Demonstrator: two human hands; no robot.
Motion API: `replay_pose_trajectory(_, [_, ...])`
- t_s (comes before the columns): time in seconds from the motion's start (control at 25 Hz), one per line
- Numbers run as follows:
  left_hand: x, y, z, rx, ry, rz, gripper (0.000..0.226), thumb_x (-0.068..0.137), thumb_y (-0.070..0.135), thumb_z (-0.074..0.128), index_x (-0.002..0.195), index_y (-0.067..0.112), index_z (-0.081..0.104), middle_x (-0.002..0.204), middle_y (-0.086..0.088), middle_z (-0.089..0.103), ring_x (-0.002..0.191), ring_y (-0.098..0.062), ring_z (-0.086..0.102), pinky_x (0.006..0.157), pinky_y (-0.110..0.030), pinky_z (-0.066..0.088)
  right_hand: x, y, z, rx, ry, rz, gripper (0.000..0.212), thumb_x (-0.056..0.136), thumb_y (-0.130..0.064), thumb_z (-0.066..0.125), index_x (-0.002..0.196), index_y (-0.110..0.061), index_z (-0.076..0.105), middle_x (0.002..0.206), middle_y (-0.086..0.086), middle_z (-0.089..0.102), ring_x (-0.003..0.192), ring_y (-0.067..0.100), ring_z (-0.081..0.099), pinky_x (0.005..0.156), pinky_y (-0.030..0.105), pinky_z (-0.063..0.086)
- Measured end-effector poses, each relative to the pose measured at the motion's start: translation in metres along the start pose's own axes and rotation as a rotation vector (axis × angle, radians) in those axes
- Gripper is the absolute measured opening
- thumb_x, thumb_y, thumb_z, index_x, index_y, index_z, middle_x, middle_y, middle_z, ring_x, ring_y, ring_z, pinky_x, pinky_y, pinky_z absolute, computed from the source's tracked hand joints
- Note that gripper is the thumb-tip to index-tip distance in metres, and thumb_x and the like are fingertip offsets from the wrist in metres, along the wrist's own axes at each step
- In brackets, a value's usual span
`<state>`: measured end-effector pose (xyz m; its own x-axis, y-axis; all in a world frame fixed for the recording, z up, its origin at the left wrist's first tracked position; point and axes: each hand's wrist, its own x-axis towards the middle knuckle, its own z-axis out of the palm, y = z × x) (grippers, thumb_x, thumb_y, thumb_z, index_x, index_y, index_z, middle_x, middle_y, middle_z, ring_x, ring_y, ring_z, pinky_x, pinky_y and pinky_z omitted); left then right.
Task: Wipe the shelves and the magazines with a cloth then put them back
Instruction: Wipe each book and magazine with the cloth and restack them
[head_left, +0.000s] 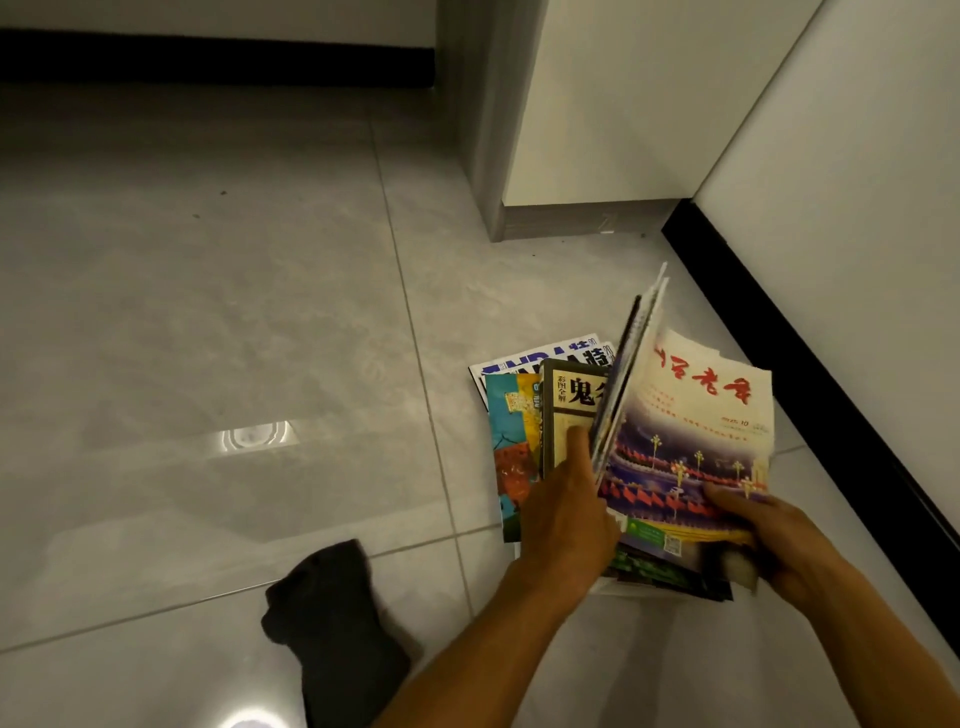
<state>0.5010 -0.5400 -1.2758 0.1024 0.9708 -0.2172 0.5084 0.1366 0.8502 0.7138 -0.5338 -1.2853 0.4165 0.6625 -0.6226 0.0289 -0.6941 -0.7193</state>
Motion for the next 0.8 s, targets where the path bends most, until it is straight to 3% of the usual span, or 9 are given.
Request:
replay_pose_trajectory(0.12, [0.005,-0.006,-0.016,-0.213,-0.094,-0.151,0.064,0.087,0.011,0.065,0.136,0.030,0.029,0.133,0.004,0.051,0.119,-0.016,0.054,0.093,-0.036,0.051,-0.010,-0.003,0.003,-0.080,0.020,-0.058,0.046,0.065,-0.025,0.079,0.105,-0.011,0.062,0.093,0.014,0.072,0.083,0.033,0.069,0.071,0.041,0.056])
replay_pose_trajectory(0.24, [0.005,-0.023,-0.043,-0.495,-0.254,-0.278,0.046,0.076,0.012,0.077,0.108,0.030,0.050,0.106,0.010,0.064,0.098,-0.010,0.065,0.087,-0.030,0.054,-0.029,0.000,0.011,-0.335,0.091,-0.206,0.031,0.075,-0.017,0.078,0.101,-0.015,0.061,0.094,0.009,0.070,0.077,0.024,0.066,0.062,0.031,0.051])
replay_pose_trajectory(0.4, [-0.014,-0.037,-0.046,-0.602,-0.213,-0.315,0.051,0.069,0.017,0.084,0.110,0.031,0.056,0.107,0.007,0.070,0.095,-0.008,0.067,0.088,-0.032,0.055,-0.059,0.017,0.036,-0.693,0.209,-0.446,0.040,0.080,-0.024,0.076,0.115,-0.017,0.059,0.102,0.007,0.067,0.078,0.018,0.055,0.073,0.034,0.047])
replay_pose_trajectory(0.56, [-0.037,-0.040,-0.061,-0.589,-0.178,-0.215,0.055,0.075,0.006,0.075,0.116,0.032,0.050,0.106,0.006,0.068,0.096,-0.007,0.066,0.081,-0.027,0.056,-0.076,0.023,0.053,-0.602,0.140,-0.434,0.049,0.079,-0.023,0.077,0.122,-0.016,0.053,0.110,0.008,0.065,0.076,0.013,0.053,0.068,0.029,0.046])
replay_pose_trajectory(0.64, [-0.058,-0.047,-0.086,-0.601,-0.188,-0.151,0.052,0.077,0.003,0.073,0.113,0.033,0.052,0.105,0.003,0.070,0.096,-0.009,0.068,0.077,-0.025,0.057,-0.081,0.021,0.058,-0.383,0.039,-0.395,0.066,0.075,-0.026,0.078,0.132,-0.021,0.045,0.116,0.002,0.061,0.083,0.013,0.058,0.059,0.027,0.048])
replay_pose_trajectory(0.72, [-0.078,-0.055,-0.114,-0.615,-0.192,-0.086,0.052,0.078,0.000,0.073,0.116,0.029,0.053,0.107,0.002,0.071,0.099,-0.013,0.068,0.079,-0.029,0.058,-0.082,0.012,0.065,-0.082,-0.153,-0.327,0.079,0.069,-0.034,0.082,0.136,-0.028,0.042,0.120,-0.001,0.061,0.099,0.023,0.063,0.062,0.033,0.055])
replay_pose_trajectory(0.8, [-0.095,-0.060,-0.144,-0.590,-0.187,-0.041,0.053,0.077,-0.001,0.074,0.117,0.026,0.053,0.108,0.002,0.071,0.100,-0.015,0.068,0.080,-0.030,0.057,-0.079,0.004,0.084,0.184,-0.397,-0.198,0.090,0.052,-0.045,0.090,0.130,-0.024,0.050,0.120,0.006,0.065,0.108,0.032,0.063,0.072,0.044,0.057])
